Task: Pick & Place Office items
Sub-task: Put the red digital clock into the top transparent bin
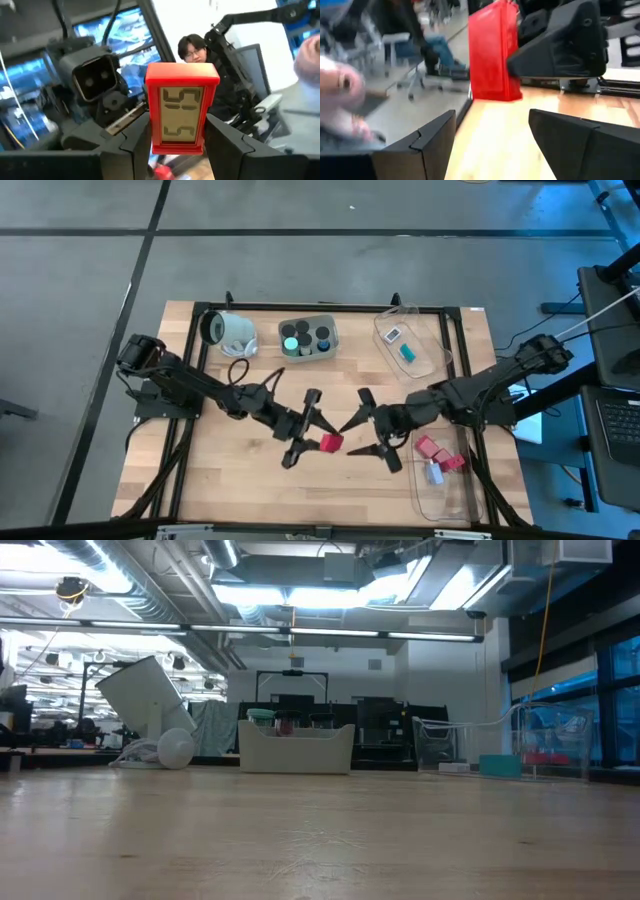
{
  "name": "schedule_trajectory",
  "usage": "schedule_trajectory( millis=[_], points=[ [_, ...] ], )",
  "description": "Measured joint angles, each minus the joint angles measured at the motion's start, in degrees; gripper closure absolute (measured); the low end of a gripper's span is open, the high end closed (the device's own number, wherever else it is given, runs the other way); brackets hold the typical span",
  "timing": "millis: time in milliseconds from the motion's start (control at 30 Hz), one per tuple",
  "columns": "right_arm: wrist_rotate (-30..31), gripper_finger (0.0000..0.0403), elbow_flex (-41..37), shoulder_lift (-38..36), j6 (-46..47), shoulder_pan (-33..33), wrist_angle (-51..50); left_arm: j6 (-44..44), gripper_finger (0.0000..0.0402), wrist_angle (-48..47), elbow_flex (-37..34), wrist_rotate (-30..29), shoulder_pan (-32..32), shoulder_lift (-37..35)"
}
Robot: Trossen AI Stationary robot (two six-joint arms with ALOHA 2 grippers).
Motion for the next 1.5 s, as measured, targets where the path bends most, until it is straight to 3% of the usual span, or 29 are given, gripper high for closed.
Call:
schedule_trajectory(
  millis=[233,500,767,933,1167,1333,1500],
  points=[
    [4.3,0.0148,0.0,0.8,19.0,1.1,6.5,16.9,0.0251,0.6,0.0,0.5,-2.2,0.2],
    [4.7,0.0148,0.0,0.8,23.0,1.1,9.6,32.6,0.0251,5.3,0.0,-3.6,-4.5,0.1],
    [4.7,0.0148,0.0,0.8,19.9,0.9,13.6,33.5,0.0251,8.8,0.0,-4.0,-1.3,0.1],
    [4.7,0.0148,0.0,0.8,19.8,0.0,14.3,33.3,0.0251,8.8,1.2,0.2,1.2,0.1],
    [4.7,0.0153,0.0,0.8,17.7,-0.5,15.5,33.2,0.0251,6.4,2.8,1.3,2.8,0.1],
    [4.6,0.0184,0.0,0.8,16.1,-0.5,16.0,33.6,0.0251,5.7,2.9,1.9,2.7,0.1],
    [4.5,0.0242,0.0,0.8,15.5,-0.5,16.0,34.7,0.0251,5.7,2.9,1.7,2.8,0.1]
  ],
)
